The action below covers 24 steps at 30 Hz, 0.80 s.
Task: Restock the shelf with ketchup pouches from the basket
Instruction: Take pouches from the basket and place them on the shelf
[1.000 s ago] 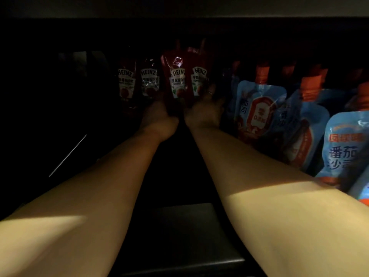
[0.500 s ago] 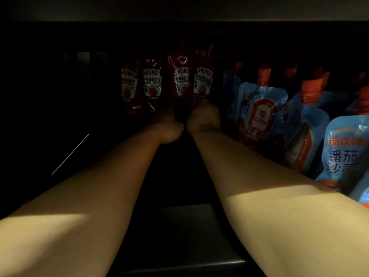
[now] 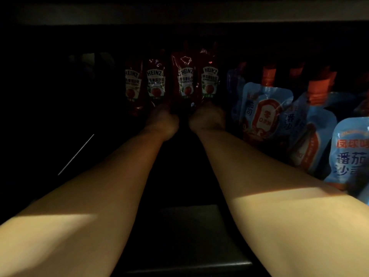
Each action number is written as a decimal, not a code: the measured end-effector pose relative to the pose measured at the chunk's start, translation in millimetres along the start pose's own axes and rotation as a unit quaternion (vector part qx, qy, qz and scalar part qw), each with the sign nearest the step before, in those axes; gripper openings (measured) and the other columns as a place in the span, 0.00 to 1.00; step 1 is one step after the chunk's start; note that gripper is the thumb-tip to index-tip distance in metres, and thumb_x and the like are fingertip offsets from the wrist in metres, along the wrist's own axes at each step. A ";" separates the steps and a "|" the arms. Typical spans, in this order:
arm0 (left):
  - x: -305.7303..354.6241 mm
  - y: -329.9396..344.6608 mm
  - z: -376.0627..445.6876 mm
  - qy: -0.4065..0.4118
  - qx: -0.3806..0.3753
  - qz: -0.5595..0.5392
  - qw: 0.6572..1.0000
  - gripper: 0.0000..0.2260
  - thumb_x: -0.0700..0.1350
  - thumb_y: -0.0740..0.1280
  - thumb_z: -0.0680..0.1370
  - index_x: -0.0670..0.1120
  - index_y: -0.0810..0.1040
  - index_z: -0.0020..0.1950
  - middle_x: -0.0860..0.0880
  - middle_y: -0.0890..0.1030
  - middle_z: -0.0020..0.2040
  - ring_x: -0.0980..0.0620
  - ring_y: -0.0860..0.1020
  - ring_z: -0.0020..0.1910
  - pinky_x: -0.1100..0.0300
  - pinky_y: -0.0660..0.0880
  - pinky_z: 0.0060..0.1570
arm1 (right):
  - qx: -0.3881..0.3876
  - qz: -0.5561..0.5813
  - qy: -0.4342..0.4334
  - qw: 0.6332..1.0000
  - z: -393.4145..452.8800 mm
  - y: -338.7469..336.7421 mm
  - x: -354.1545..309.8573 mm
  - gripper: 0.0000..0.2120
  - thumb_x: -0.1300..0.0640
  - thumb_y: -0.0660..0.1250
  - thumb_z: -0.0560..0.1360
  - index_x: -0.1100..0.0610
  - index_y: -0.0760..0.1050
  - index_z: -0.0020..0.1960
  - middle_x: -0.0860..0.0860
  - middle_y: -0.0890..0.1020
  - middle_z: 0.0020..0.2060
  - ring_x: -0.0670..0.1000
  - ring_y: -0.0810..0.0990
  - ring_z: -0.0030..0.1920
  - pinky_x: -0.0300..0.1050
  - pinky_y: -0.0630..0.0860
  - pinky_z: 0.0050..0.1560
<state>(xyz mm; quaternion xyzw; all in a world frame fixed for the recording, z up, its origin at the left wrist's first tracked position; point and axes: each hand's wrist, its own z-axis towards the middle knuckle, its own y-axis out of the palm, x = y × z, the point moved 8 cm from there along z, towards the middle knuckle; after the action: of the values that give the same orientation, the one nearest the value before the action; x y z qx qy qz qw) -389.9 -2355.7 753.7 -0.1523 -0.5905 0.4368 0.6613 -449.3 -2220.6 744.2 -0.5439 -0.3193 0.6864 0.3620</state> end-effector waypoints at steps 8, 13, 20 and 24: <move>-44.4 -19.5 6.7 -0.132 0.010 0.091 0.987 0.31 0.62 0.59 0.79 0.64 0.50 0.80 0.47 0.45 0.82 0.40 0.45 0.80 0.34 0.51 0.75 | -0.108 -0.074 -0.014 0.991 -15.4 13.2 -11.7 0.39 0.33 0.66 0.73 0.40 0.54 0.78 0.57 0.42 0.79 0.67 0.55 0.76 0.65 0.56 0.73; -42.7 -8.7 13.7 -0.114 -0.030 0.142 0.983 0.29 0.61 0.53 0.82 0.61 0.46 0.81 0.48 0.44 0.83 0.43 0.42 0.81 0.32 0.47 0.75 | -0.108 -0.085 -0.013 0.990 -14.3 17.1 -9.2 0.38 0.34 0.65 0.74 0.37 0.53 0.78 0.58 0.42 0.79 0.68 0.52 0.76 0.66 0.53 0.74; -44.5 -4.6 21.3 -0.093 -0.029 0.133 0.986 0.31 0.62 0.52 0.83 0.55 0.44 0.82 0.46 0.44 0.83 0.40 0.43 0.81 0.37 0.49 0.78 | -0.092 -0.083 0.006 0.992 -15.5 8.5 -1.6 0.41 0.32 0.63 0.74 0.45 0.52 0.80 0.59 0.43 0.79 0.65 0.51 0.77 0.63 0.56 0.76; -49.8 1.3 26.3 -0.100 -0.045 0.127 0.986 0.31 0.63 0.53 0.82 0.54 0.49 0.82 0.45 0.49 0.83 0.40 0.50 0.81 0.39 0.54 0.77 | -0.095 -0.061 0.013 0.994 -12.8 9.8 0.8 0.42 0.34 0.60 0.77 0.51 0.47 0.81 0.59 0.48 0.80 0.63 0.51 0.79 0.62 0.56 0.77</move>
<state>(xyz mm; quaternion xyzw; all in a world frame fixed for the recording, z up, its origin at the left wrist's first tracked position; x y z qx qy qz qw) -410.5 -2400.9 727.3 -0.2112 -0.6486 0.5031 0.5306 -438.3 -2224.5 733.0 -0.5643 -0.4110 0.6227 0.3535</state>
